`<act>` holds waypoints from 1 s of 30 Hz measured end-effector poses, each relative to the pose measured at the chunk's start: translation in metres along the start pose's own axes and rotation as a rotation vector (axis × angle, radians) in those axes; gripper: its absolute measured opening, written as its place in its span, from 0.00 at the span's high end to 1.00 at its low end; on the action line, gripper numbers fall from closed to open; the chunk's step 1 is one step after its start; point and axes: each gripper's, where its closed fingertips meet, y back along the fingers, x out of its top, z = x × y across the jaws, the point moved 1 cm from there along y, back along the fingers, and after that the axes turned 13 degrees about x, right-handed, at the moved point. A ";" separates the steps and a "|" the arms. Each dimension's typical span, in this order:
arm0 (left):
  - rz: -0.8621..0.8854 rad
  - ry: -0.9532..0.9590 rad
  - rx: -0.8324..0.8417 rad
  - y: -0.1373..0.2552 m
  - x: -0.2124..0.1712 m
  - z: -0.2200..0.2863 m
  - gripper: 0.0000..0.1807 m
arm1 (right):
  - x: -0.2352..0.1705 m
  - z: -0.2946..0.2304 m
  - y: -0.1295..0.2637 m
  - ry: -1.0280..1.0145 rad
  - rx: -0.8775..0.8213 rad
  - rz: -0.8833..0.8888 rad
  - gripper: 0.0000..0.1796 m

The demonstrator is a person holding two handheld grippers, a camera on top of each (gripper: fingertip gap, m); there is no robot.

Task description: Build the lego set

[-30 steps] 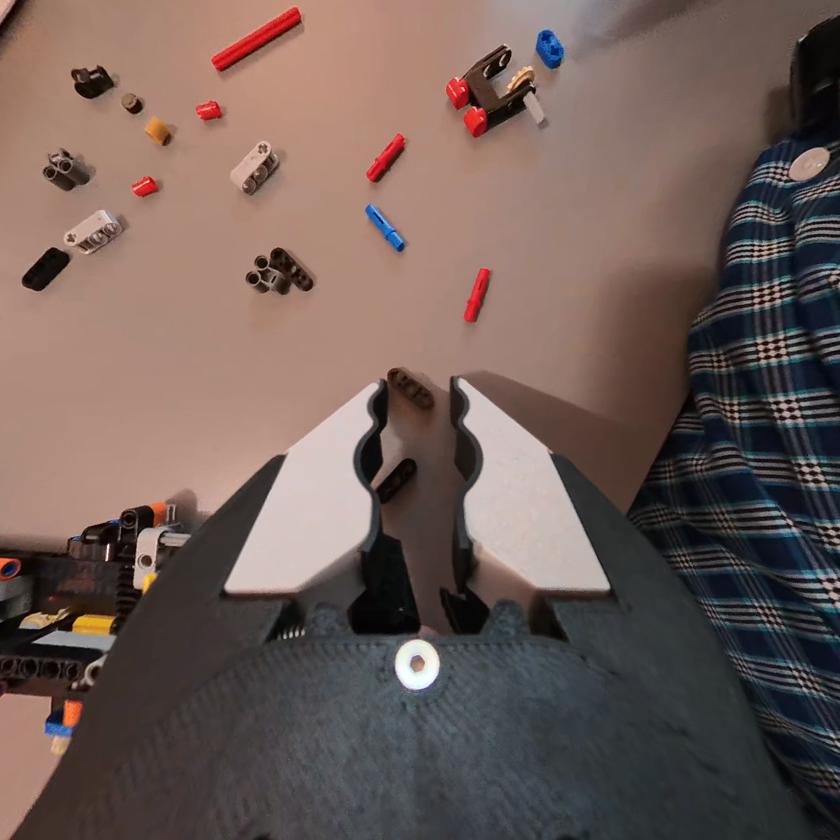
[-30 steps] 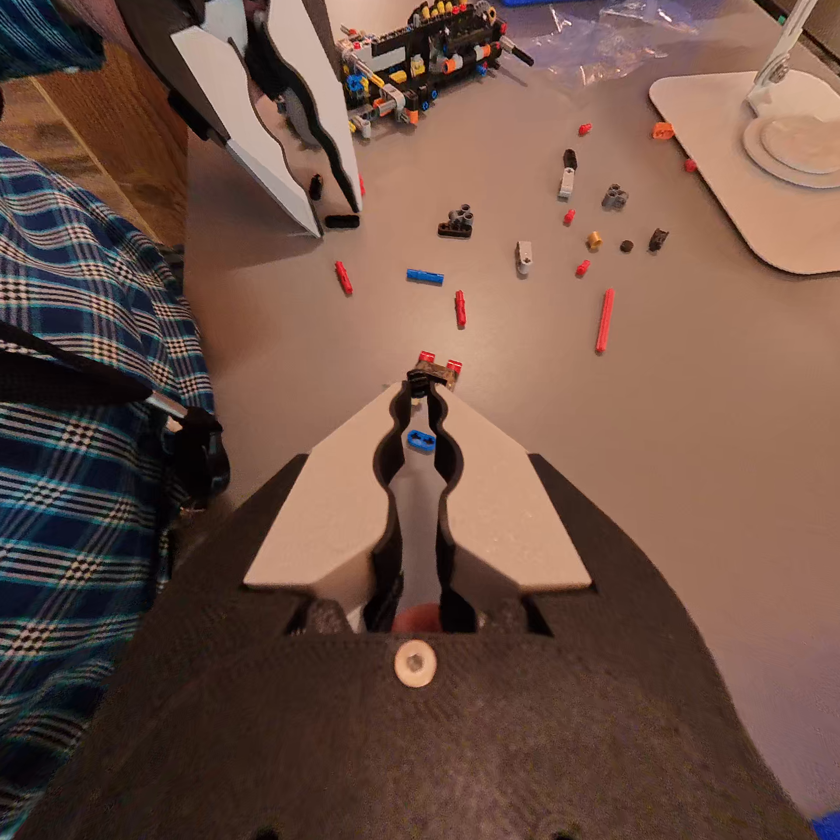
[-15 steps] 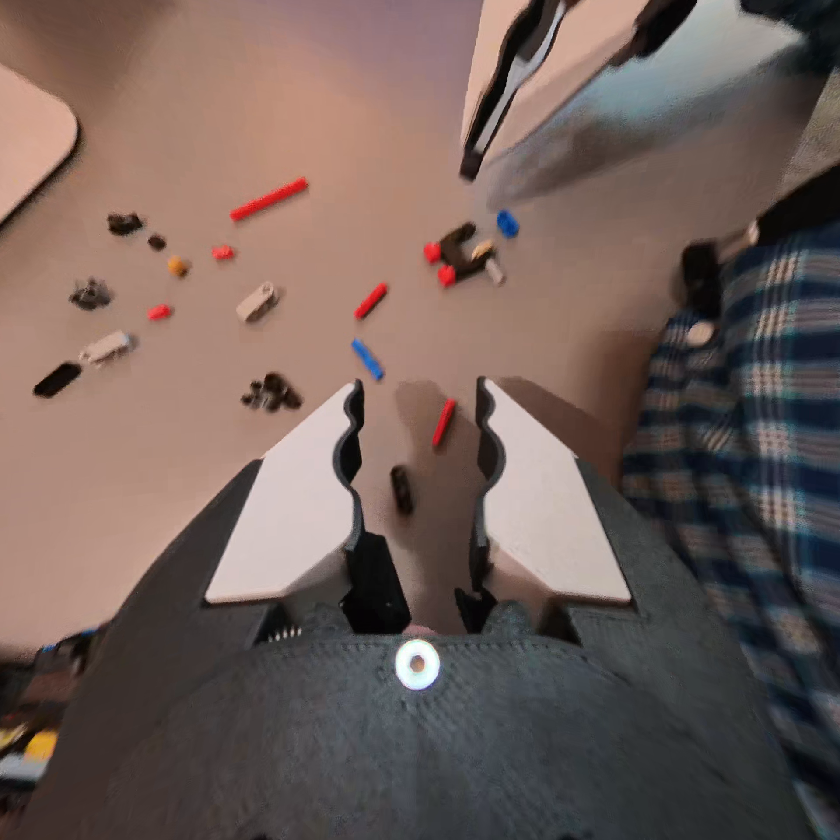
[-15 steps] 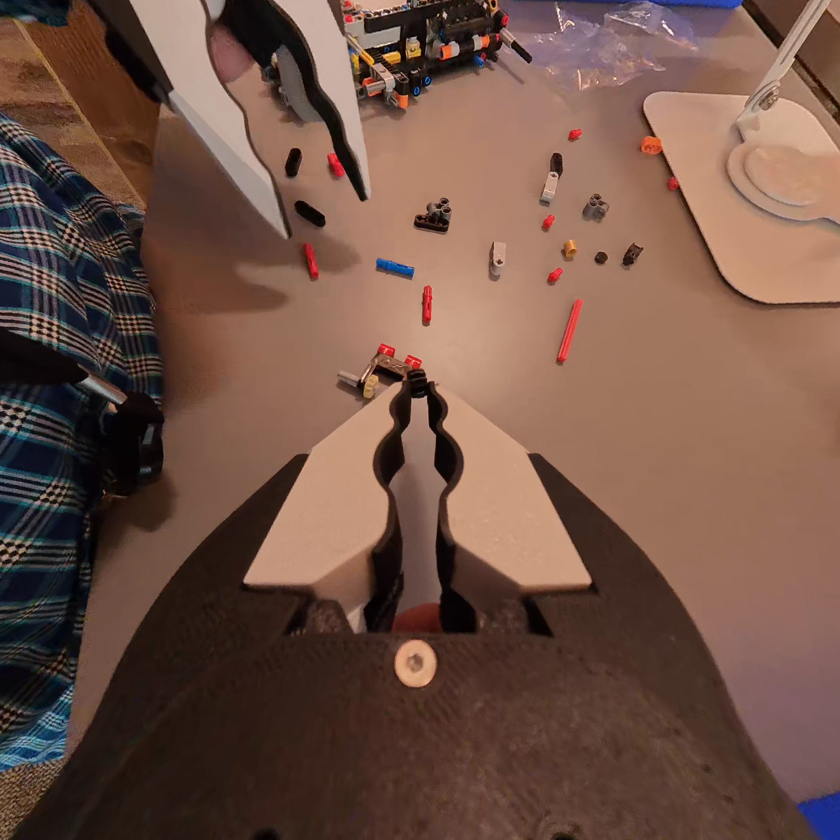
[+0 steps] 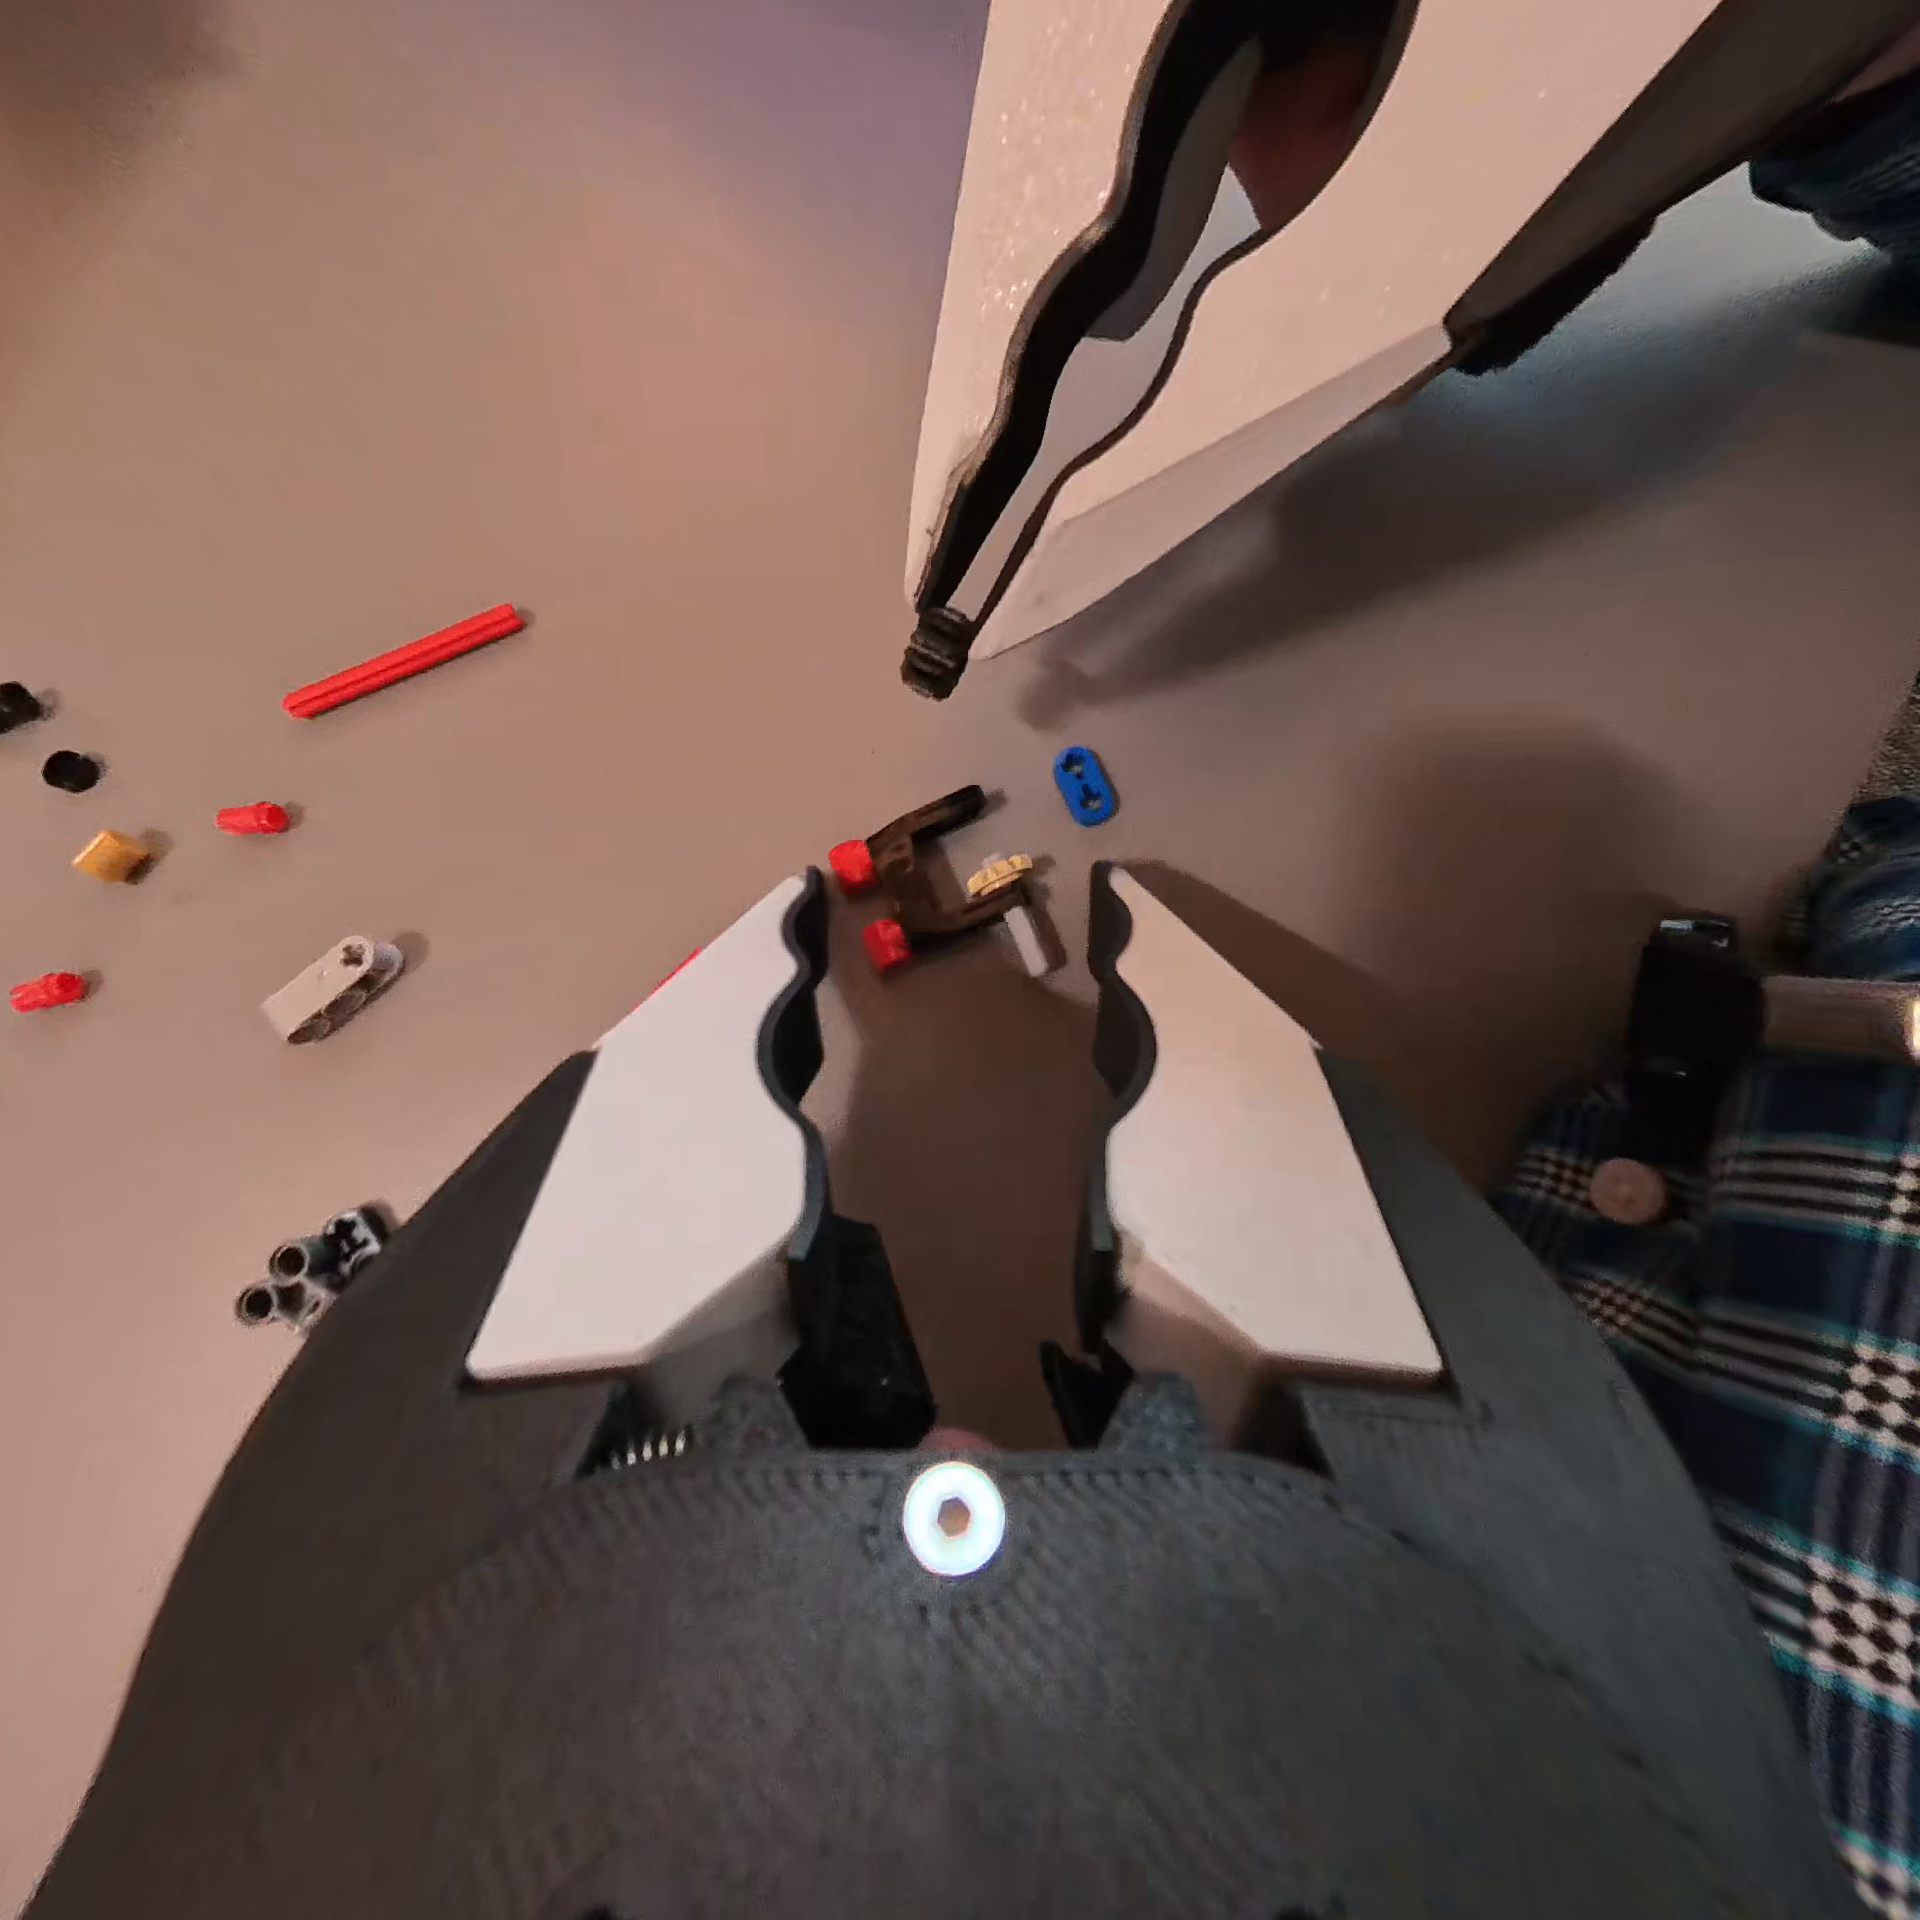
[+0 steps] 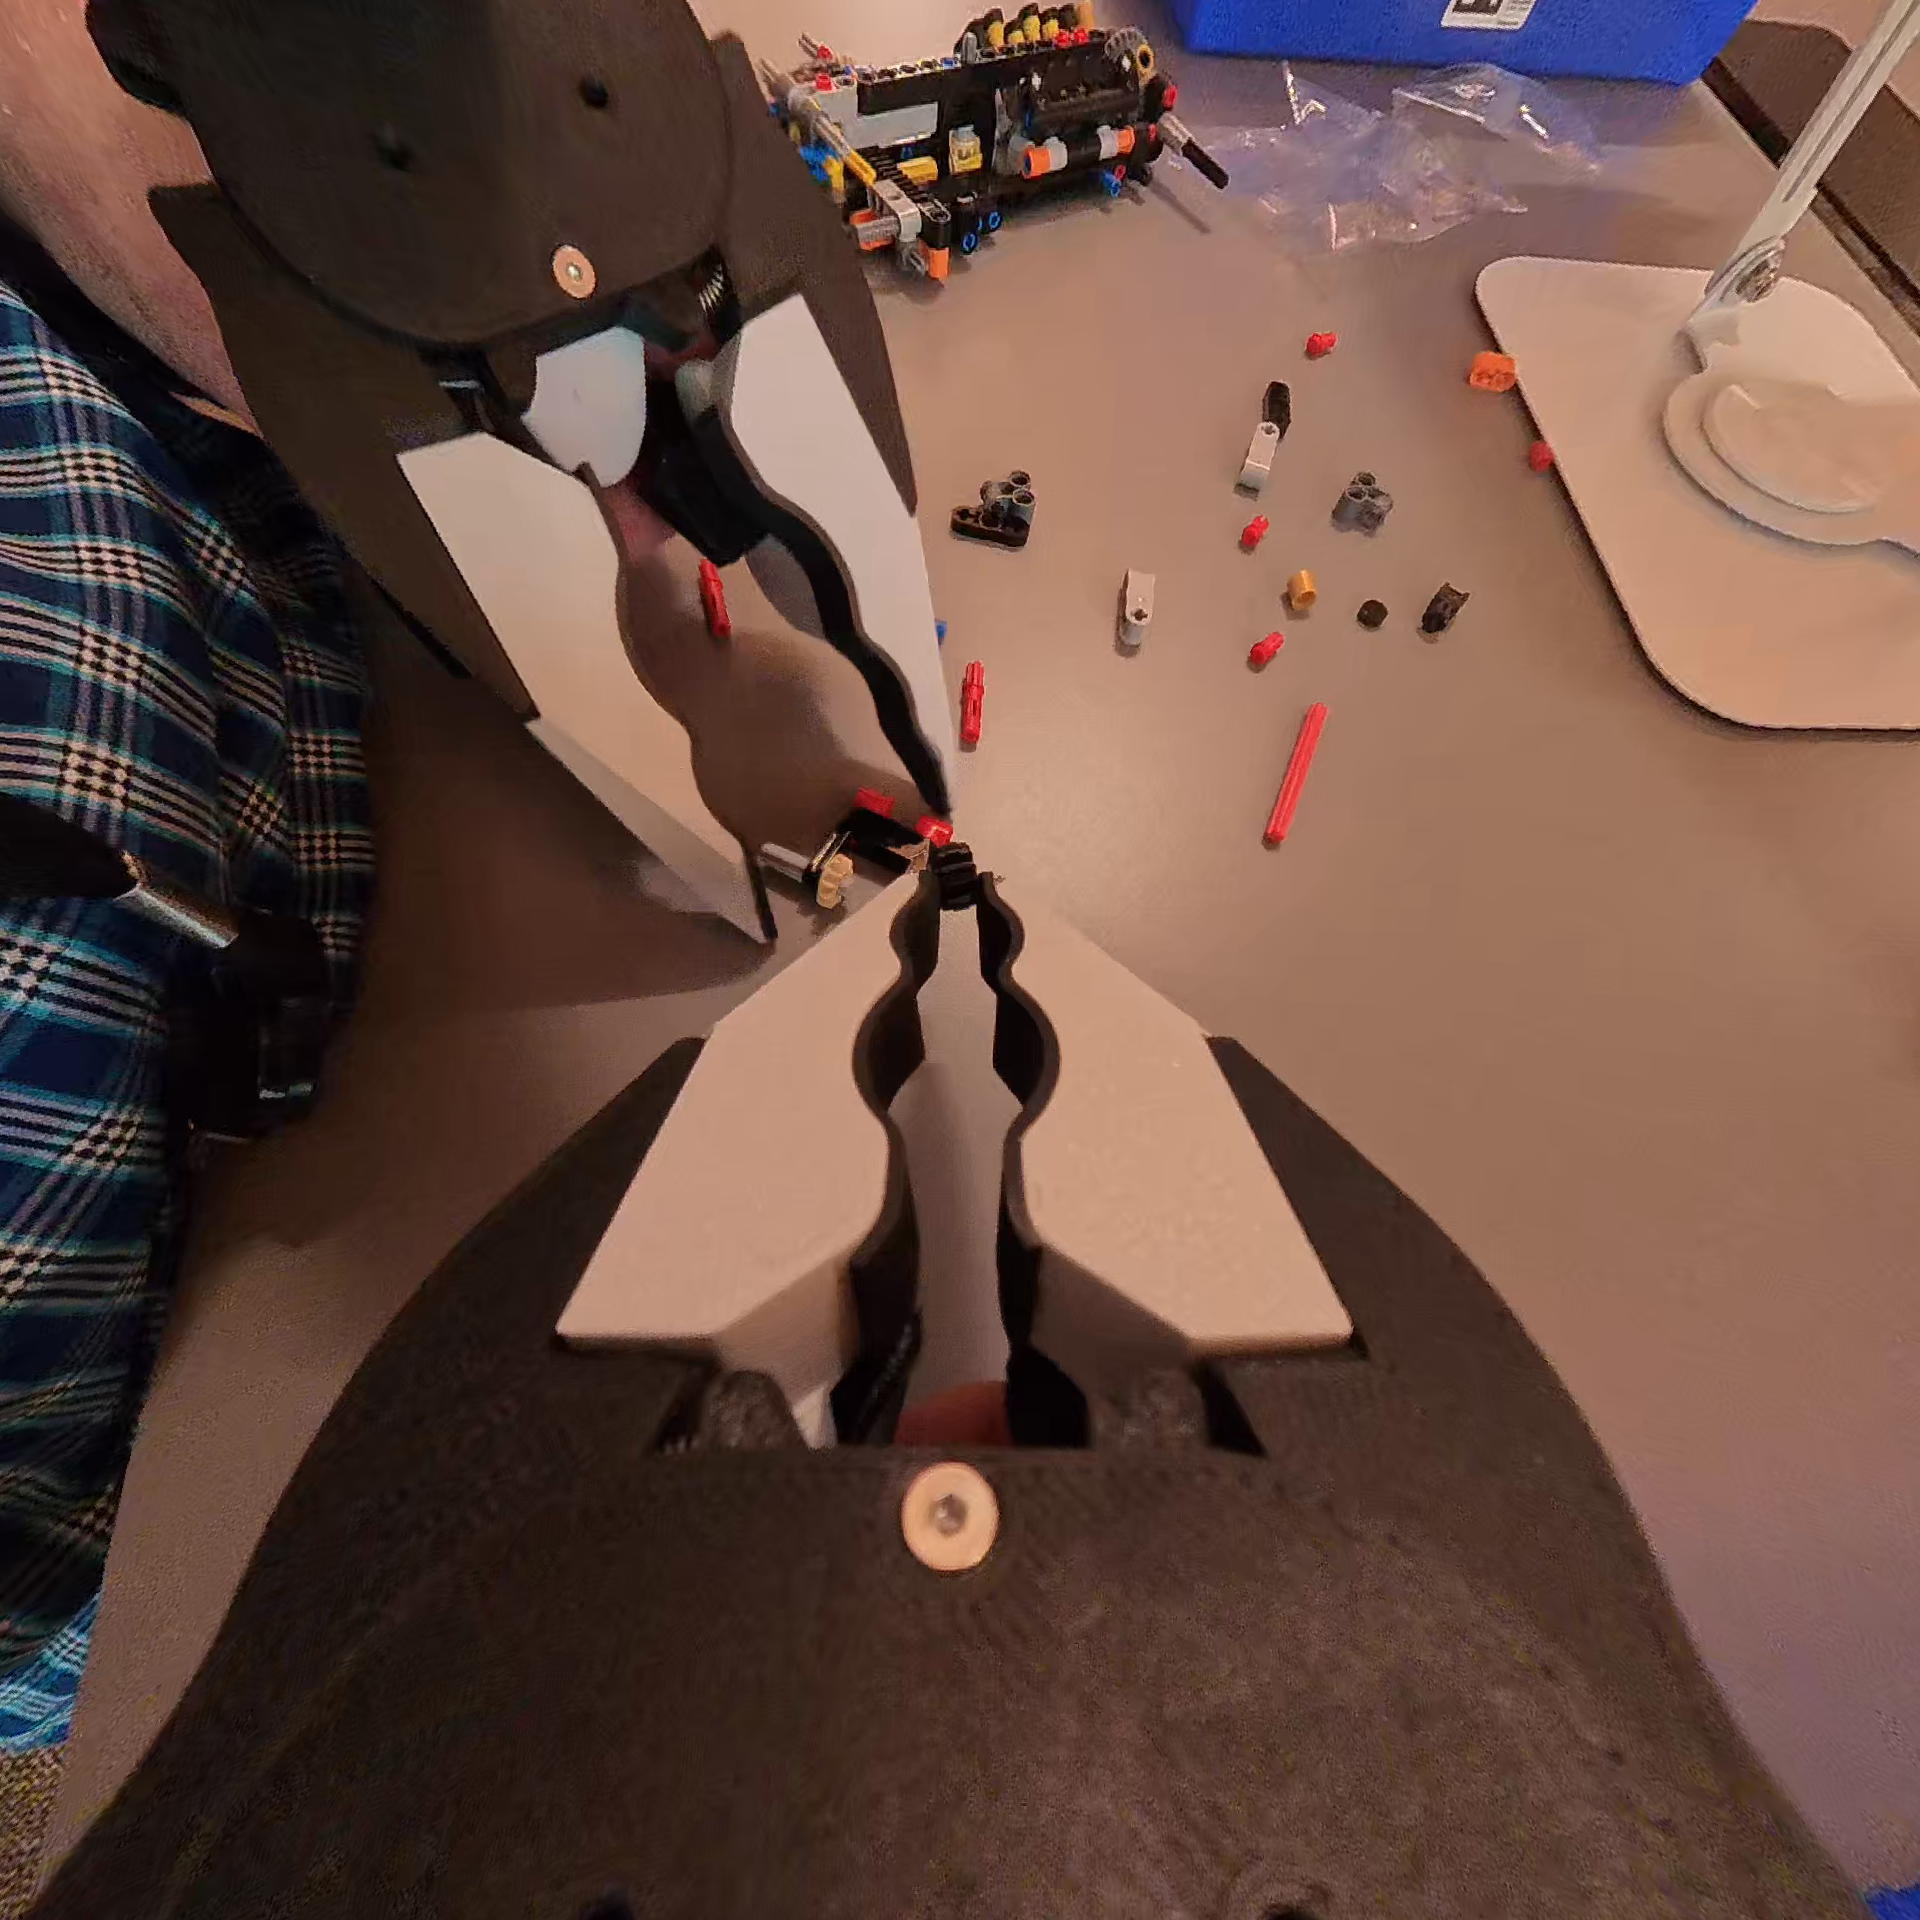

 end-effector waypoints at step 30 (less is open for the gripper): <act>0.025 -0.135 -0.170 0.010 -0.009 -0.005 0.82 | 0.000 -0.018 -0.031 0.252 0.189 -0.252 0.98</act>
